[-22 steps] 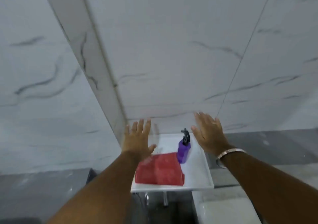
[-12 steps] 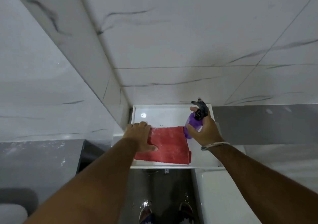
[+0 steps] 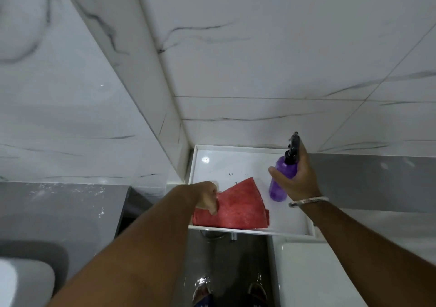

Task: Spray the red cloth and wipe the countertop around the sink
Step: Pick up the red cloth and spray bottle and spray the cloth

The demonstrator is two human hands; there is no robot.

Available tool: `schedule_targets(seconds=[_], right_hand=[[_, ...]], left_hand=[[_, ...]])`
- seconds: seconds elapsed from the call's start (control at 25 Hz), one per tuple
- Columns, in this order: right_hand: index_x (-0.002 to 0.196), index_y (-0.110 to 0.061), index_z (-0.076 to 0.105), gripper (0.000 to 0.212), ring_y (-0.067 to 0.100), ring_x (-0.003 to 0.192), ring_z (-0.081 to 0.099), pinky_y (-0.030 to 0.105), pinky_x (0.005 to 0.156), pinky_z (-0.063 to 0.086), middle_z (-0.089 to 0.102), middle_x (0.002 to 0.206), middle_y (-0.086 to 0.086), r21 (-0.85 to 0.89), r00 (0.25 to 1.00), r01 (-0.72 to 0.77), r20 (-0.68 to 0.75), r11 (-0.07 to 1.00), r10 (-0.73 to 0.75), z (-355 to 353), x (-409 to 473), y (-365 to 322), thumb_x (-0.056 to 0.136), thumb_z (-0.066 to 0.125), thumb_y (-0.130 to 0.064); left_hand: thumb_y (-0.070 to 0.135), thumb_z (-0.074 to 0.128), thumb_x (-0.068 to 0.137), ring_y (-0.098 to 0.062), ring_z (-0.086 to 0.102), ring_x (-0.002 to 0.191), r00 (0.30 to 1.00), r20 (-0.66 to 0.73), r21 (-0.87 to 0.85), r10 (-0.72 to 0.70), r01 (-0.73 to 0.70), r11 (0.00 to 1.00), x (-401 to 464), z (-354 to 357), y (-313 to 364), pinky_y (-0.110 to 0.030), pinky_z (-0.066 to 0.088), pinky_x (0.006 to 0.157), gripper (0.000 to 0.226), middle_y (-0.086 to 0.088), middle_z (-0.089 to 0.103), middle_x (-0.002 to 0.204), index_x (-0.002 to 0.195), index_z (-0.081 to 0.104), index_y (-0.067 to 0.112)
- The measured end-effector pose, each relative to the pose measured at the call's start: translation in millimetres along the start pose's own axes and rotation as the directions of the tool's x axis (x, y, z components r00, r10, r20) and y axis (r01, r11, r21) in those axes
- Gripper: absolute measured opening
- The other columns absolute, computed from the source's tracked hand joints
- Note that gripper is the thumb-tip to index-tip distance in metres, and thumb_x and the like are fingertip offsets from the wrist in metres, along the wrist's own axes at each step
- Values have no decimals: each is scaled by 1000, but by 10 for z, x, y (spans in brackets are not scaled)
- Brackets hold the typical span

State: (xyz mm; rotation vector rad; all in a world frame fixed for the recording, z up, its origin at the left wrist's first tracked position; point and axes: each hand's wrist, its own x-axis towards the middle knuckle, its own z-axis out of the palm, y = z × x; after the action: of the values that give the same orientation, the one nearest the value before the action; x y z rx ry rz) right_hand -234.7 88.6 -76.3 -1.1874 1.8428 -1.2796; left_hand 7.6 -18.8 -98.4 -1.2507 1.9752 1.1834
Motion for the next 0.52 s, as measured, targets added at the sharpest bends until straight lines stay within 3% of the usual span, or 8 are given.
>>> schedule_targets(seconds=[0.12, 0.28, 0.44, 0.52], right_hand=[[138, -22, 47, 73, 11, 90, 66, 18, 70, 56, 69, 102, -11, 116, 994, -43, 101, 992, 32, -193, -27, -221, 74, 83, -10], [113, -21, 60, 51, 22, 80, 67, 32, 69, 56, 74, 80, -4, 184, 937, -44, 349, 982, -23, -419, -54, -718, 73, 75, 6], [112, -23, 66, 44, 27, 70, 69, 39, 71, 57, 68, 79, 7, 326, 906, -89, 419, 941, -60, -425, -91, -1245, 70, 80, -27], [101, -25, 68, 34, 27, 67, 68, 39, 68, 57, 68, 76, 9, 361, 904, -74, 417, 930, -90, -401, -56, -1522, 69, 78, -31]], left_hand=[[12, 82, 77, -16, 61, 85, 1000, -30, -130, -7, 3, 992, -307, -271, 186, -27, 52, 66, 42, 2, 62, 99, 113, 62, 20], [-3, 75, 79, -25, 67, 96, 972, -199, -247, 126, -175, 953, -1017, -934, 644, -35, 56, 78, 42, -5, 69, 106, 108, 66, 26], [-11, 71, 84, -26, 64, 93, 889, -406, -246, 213, -331, 911, -1662, -1569, 987, -42, 54, 90, 39, -12, 69, 105, 120, 67, 3], [-4, 72, 87, -30, 66, 94, 836, -499, -230, 229, -382, 895, -1953, -1886, 1121, -50, 52, 98, 30, -19, 71, 108, 117, 68, -2]])
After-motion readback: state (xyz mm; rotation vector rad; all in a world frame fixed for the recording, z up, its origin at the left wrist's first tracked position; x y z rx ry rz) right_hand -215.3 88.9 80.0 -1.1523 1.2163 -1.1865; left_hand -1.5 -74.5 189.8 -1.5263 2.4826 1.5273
